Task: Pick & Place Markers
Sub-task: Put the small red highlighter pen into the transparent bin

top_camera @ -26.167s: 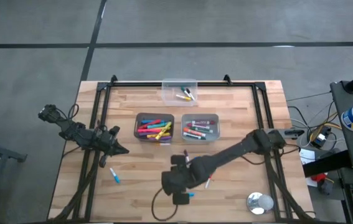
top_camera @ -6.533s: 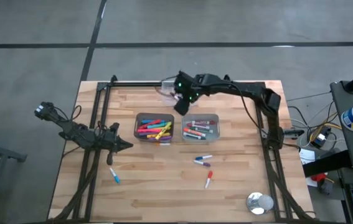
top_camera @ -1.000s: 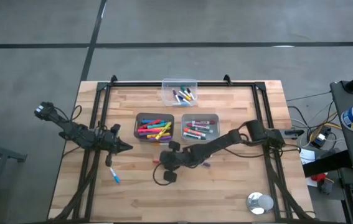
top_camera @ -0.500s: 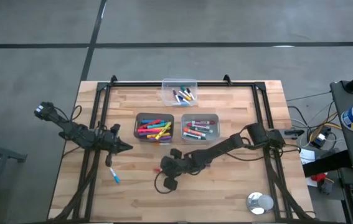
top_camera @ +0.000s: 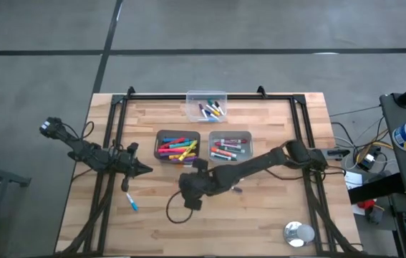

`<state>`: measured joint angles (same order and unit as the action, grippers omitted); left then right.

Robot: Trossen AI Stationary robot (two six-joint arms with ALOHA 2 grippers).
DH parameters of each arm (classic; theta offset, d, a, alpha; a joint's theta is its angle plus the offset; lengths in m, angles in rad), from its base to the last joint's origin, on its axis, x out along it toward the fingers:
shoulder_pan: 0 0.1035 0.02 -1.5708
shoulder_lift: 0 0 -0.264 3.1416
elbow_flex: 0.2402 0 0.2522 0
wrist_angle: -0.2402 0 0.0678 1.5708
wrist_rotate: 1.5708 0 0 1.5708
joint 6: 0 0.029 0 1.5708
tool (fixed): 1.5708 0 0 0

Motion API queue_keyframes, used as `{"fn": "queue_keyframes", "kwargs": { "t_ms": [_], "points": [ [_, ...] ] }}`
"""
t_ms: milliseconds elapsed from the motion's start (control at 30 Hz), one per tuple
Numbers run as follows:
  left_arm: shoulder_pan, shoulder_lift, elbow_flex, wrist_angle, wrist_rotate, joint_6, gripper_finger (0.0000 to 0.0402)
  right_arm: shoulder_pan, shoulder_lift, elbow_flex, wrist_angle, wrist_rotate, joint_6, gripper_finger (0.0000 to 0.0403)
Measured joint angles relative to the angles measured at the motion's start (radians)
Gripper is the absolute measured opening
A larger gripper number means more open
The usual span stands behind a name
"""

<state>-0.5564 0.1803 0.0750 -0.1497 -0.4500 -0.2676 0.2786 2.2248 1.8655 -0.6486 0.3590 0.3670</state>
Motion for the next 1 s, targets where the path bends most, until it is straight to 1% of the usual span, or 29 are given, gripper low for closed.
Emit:
{"fn": "queue_keyframes", "kwargs": {
  "t_ms": [133,267,367,500,600,867,1000],
  "points": [
    [0.0,0.0,0.0,0.0,0.0,0.0,0.0,-0.04,-0.003,0.101,-0.172,0.13,-0.028,0.0029],
    [0.0,0.0,0.0,0.0,0.0,0.0,0.0,-0.091,-0.003,0.172,-0.283,0.249,-0.057,0.0029],
    [0.0,0.0,0.0,0.0,0.0,0.0,0.0,-0.148,-0.006,0.203,-0.332,0.291,-0.074,0.0029],
    [0.0,0.0,0.0,0.0,0.0,-0.001,0.0,-0.245,-0.006,0.196,-0.34,0.297,-0.099,0.0029],
    [0.0,0.0,0.0,0.0,0.0,-0.001,0.0,-0.319,-0.002,0.184,-0.34,0.28,-0.129,0.0029],
    [0.0,0.0,0.0,0.0,0.0,-0.001,0.0,-0.537,0.013,0.174,-0.317,0.094,-0.202,0.003],
    [0.0,0.0,0.0,0.0,0.0,0.001,0.0,-0.627,0.013,0.174,-0.295,0.006,-0.189,0.0046]
  ]
}}
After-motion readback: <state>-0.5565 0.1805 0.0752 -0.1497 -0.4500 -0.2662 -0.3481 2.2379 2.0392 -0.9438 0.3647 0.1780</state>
